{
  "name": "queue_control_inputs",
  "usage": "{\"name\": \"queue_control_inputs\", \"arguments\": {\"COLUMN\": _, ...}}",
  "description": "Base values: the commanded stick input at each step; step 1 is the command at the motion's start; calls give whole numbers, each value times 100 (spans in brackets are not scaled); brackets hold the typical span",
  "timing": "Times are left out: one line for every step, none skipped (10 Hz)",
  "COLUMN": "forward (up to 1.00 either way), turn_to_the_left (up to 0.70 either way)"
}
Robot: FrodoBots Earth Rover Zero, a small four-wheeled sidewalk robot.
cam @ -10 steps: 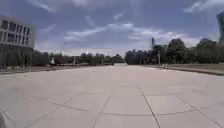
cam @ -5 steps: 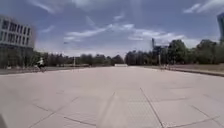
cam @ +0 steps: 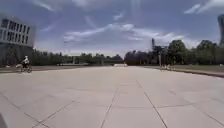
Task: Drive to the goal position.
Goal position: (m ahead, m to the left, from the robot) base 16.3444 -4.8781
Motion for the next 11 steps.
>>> {"name": "queue_control_inputs", "arguments": {"forward": 56, "turn_to_the_left": 0}}
{"name": "queue_control_inputs", "arguments": {"forward": 56, "turn_to_the_left": 0}}
{"name": "queue_control_inputs", "arguments": {"forward": 56, "turn_to_the_left": 0}}
{"name": "queue_control_inputs", "arguments": {"forward": 56, "turn_to_the_left": 0}}
{"name": "queue_control_inputs", "arguments": {"forward": 56, "turn_to_the_left": 0}}
{"name": "queue_control_inputs", "arguments": {"forward": 56, "turn_to_the_left": 0}}
{"name": "queue_control_inputs", "arguments": {"forward": 56, "turn_to_the_left": 0}}
{"name": "queue_control_inputs", "arguments": {"forward": 56, "turn_to_the_left": 0}}
{"name": "queue_control_inputs", "arguments": {"forward": 56, "turn_to_the_left": 0}}
{"name": "queue_control_inputs", "arguments": {"forward": 56, "turn_to_the_left": 0}}
{"name": "queue_control_inputs", "arguments": {"forward": 56, "turn_to_the_left": 0}}
